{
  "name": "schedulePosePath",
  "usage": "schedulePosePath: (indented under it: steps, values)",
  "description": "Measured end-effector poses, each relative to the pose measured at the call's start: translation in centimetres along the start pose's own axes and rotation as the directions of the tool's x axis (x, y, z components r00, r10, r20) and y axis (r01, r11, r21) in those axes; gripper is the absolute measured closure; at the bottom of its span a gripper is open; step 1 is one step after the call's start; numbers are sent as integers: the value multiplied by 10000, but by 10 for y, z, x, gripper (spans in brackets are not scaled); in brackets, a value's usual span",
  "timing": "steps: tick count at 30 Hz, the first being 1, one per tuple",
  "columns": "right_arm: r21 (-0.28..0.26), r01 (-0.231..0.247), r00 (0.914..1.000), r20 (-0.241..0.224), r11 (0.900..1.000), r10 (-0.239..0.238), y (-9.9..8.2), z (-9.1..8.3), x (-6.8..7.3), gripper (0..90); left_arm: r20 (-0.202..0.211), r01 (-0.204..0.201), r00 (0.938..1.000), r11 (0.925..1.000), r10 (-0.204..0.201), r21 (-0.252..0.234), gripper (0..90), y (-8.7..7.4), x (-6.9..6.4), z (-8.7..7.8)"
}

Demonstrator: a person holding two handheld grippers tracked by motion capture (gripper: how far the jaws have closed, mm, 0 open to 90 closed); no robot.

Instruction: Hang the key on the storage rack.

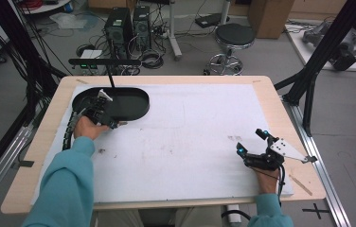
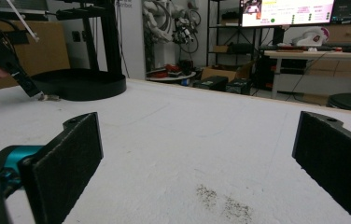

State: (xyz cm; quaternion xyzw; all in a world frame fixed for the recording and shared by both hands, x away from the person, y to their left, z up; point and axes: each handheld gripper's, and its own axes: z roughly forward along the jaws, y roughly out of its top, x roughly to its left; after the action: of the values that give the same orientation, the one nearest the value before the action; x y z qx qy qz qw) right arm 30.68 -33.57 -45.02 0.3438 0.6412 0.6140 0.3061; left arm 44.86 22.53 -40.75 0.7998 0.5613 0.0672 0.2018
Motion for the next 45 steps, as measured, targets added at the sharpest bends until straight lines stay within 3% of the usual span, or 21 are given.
schedulePosePath:
  steps: [28,33,38,45]
  values:
    - [59,-110,9999,-17,9999,110,0,0,1,8,18,-15,10000,10000,15,68,879,0,1,2]
    - [52,-94,10000,-21,9999,94,0,0,1,8,90,-306,9995,9995,305,49,881,0,2,2]
    - [18,-30,10000,6,10000,30,0,0,0,8,-115,-664,9977,9978,663,-72,882,-1,1,0]
    - [61,-128,9999,-9,9999,128,0,0,1,8,51,-970,9952,9926,976,-732,883,-2,4,-11]
